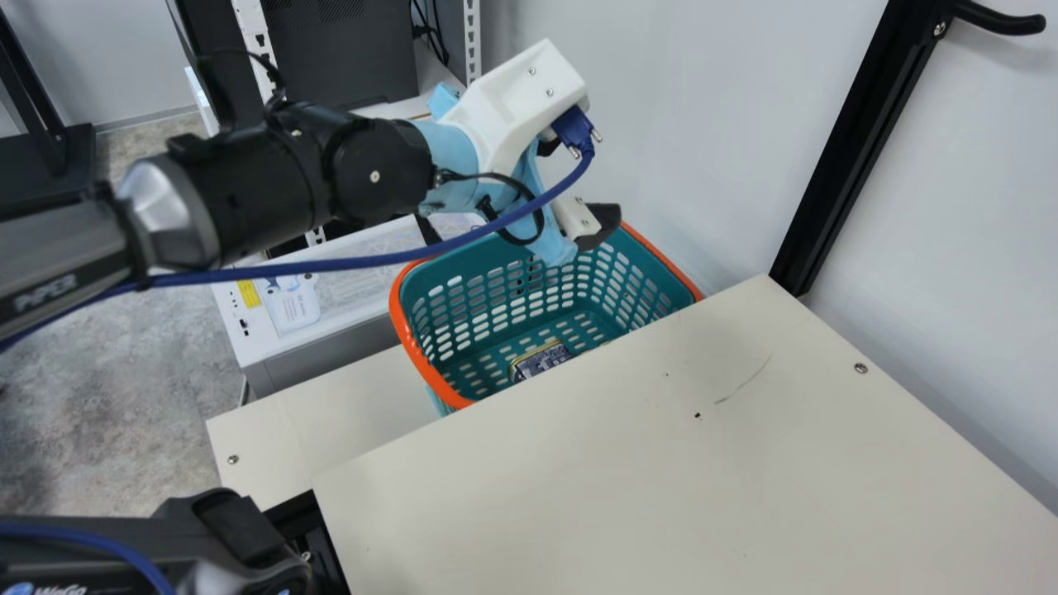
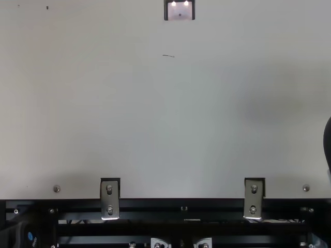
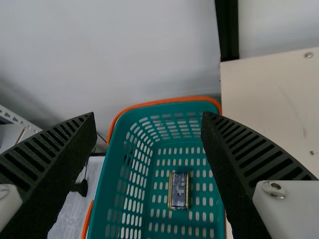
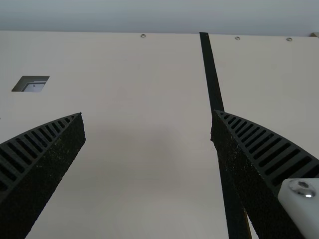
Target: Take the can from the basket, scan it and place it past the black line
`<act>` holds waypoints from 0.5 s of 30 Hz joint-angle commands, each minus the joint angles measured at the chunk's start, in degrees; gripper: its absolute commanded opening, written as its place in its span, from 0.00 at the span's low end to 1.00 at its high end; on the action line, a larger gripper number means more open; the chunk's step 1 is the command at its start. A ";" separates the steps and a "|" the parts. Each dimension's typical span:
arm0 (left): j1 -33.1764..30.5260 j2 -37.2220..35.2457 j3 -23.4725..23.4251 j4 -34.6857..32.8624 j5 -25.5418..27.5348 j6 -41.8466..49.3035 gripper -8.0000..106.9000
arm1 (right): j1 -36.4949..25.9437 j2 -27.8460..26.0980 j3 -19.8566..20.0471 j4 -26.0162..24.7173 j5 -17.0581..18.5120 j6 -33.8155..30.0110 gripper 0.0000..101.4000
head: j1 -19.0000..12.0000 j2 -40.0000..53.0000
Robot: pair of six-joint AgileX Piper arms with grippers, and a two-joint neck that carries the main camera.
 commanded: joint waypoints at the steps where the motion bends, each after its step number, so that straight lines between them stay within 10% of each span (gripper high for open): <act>1: 2.44 2.12 -0.60 -3.07 0.38 6.11 0.85 | 0.00 0.00 0.00 0.00 0.00 0.00 1.00 | -0.81 11.68; 15: 10.90 13.19 -5.52 -9.80 4.76 20.34 0.85 | 0.00 0.00 0.00 0.00 0.00 0.00 1.00 | -0.81 11.68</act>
